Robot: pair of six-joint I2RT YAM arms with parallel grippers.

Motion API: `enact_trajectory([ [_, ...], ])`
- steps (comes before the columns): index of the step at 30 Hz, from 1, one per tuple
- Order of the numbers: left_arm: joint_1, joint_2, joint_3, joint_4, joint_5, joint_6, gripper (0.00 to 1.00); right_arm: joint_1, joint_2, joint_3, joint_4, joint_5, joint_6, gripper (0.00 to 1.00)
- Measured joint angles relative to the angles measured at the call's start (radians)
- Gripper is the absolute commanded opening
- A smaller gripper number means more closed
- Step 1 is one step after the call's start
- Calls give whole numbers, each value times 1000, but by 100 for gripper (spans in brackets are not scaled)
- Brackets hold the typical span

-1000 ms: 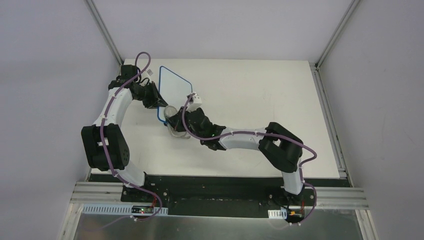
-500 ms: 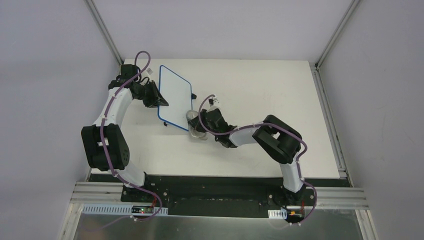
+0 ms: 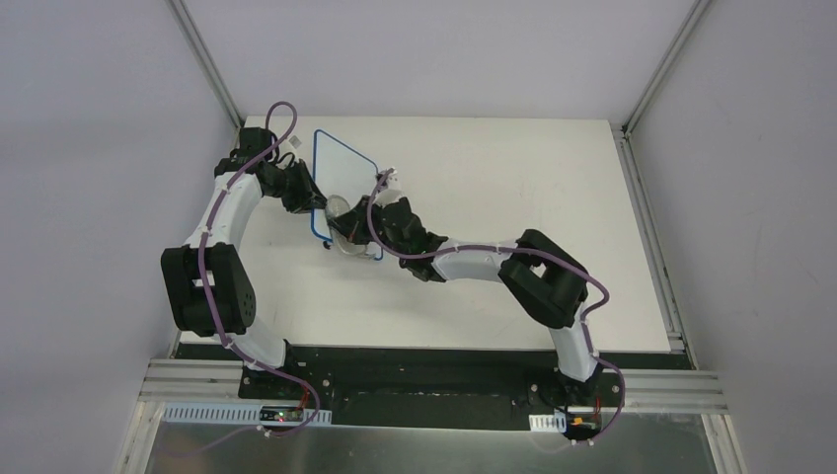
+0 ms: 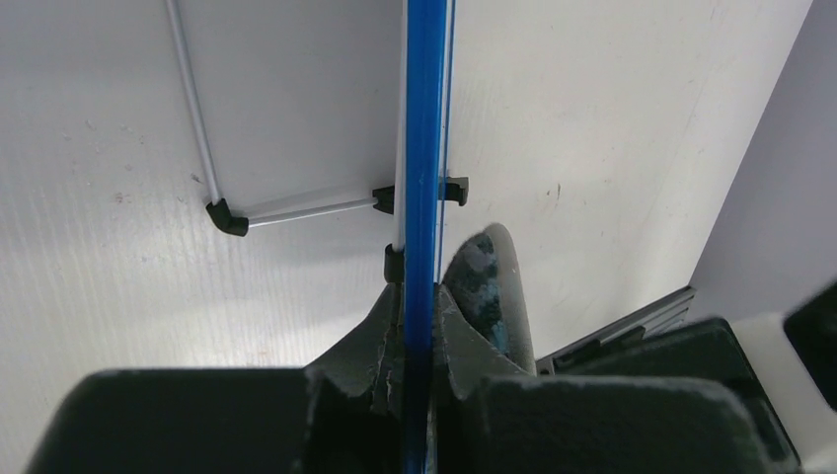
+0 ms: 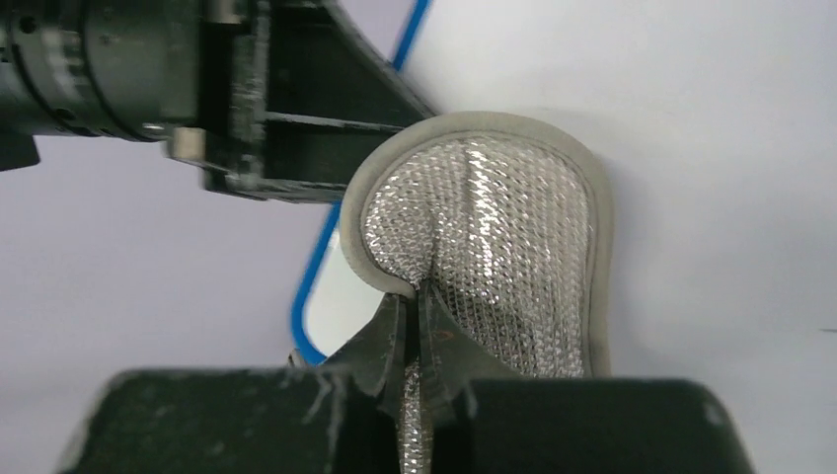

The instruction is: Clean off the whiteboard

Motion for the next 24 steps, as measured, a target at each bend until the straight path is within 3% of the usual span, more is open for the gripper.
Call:
enact_trajectory([
  [5, 0, 0, 0, 2, 2, -4, 0, -91, 29, -213, 245, -73, 130, 0],
  [9, -1, 0, 0, 2, 2, -6, 0, -179, 76, -291, 246, -80, 184, 0],
  [18, -1, -1, 5, 16, -5, -14, 0, -106, 60, -28, -104, 73, 56, 0],
  [24, -1, 1, 5, -5, -6, -9, 0, -27, 29, 76, -125, 62, 25, 0],
])
